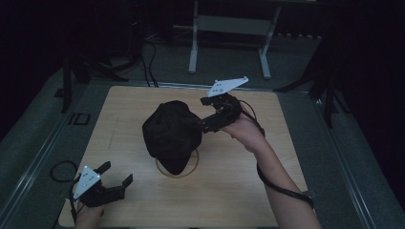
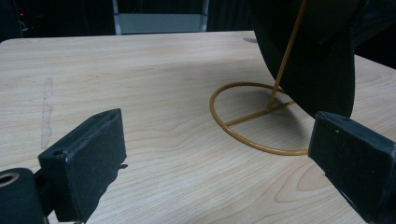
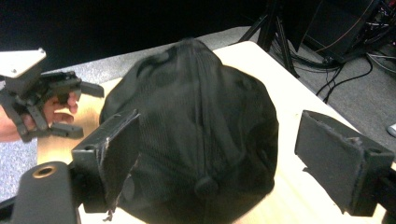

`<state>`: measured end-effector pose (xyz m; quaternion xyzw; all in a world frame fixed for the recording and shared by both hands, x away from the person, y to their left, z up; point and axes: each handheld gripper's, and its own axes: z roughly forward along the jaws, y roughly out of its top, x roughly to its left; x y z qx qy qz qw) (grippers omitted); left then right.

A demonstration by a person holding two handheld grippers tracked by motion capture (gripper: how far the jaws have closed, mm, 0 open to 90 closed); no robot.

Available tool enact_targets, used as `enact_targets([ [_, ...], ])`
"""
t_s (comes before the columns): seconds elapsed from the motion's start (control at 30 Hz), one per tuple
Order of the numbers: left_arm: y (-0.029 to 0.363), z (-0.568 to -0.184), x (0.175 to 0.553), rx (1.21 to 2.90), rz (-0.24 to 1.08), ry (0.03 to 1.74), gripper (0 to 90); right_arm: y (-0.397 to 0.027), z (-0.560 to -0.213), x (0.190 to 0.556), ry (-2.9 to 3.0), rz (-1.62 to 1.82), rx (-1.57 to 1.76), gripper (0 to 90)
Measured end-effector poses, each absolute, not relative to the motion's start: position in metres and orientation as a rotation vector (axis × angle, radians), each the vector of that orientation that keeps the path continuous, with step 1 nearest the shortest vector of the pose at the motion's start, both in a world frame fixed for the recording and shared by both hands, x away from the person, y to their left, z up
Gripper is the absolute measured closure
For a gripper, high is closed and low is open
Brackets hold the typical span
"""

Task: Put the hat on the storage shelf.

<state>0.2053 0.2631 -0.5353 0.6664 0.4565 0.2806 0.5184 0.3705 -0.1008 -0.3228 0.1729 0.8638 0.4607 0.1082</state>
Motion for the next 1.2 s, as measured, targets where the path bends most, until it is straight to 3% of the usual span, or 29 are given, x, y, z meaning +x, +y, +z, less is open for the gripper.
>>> enact_targets([
  [1.2,0.265,-0.537,0.204,1.596,0.677,1.093,4.8,-0.181,-0.390,0.372,2.413,1.324,0.689,13.5],
])
